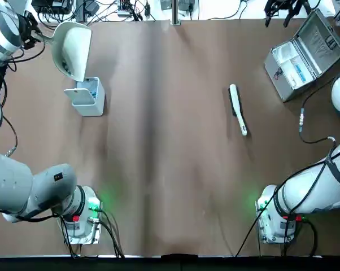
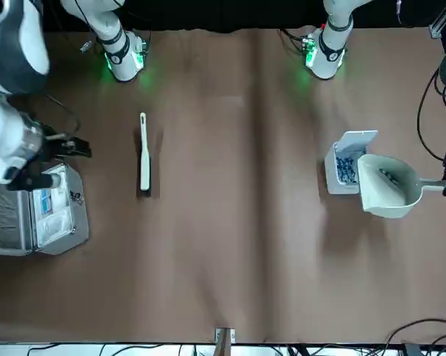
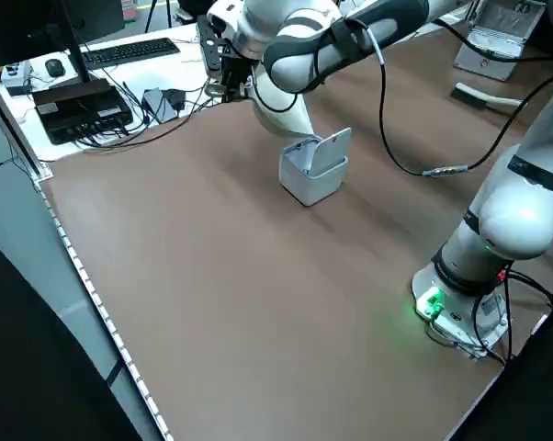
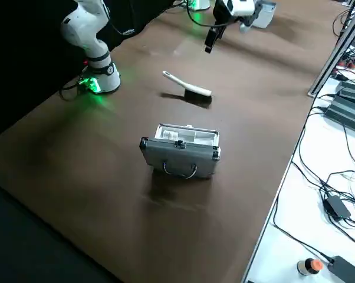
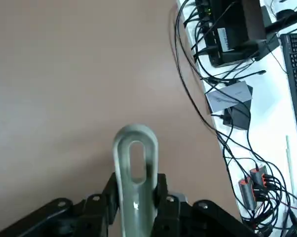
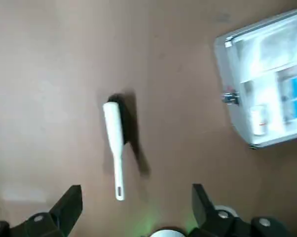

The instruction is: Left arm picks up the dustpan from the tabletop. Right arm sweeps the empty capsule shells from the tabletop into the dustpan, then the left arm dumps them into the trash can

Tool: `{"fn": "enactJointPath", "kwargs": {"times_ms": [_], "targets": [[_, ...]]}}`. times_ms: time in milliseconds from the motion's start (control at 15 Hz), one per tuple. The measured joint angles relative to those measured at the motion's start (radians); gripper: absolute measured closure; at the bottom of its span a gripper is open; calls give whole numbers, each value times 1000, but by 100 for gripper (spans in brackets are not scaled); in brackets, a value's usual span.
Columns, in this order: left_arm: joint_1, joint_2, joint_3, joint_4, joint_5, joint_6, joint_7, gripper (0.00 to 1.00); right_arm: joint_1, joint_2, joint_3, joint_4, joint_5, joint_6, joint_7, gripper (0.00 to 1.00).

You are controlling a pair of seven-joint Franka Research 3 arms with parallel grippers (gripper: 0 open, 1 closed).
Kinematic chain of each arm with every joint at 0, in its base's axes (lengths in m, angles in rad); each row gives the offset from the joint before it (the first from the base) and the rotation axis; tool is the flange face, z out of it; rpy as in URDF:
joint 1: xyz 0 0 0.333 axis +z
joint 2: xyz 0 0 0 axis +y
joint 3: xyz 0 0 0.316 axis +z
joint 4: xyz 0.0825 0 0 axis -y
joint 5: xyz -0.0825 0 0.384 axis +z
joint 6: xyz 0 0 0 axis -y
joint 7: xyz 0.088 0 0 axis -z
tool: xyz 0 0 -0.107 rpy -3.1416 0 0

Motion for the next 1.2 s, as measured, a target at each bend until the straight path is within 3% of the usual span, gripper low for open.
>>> {"fn": "enactJointPath", "kwargs": {"times_ms": [333, 600, 800, 1200], "targets": [[-8, -73, -4, -113, 0, 137, 67, 67, -2, -1, 2, 69, -47, -17, -1, 2], [-63, -134, -12, -214, 0, 326, 89, 67, -42, -13, 1, 86, -48, -70, -2, 2], [-77, -180, -53, -294, 0, 460, 143, 67, -64, -43, 0, 87, -52, -71, -1, 2], [-72, -276, -138, -420, 0, 607, 270, 67, -97, -85, 0, 47, -51, -3, -2, 2]]}}
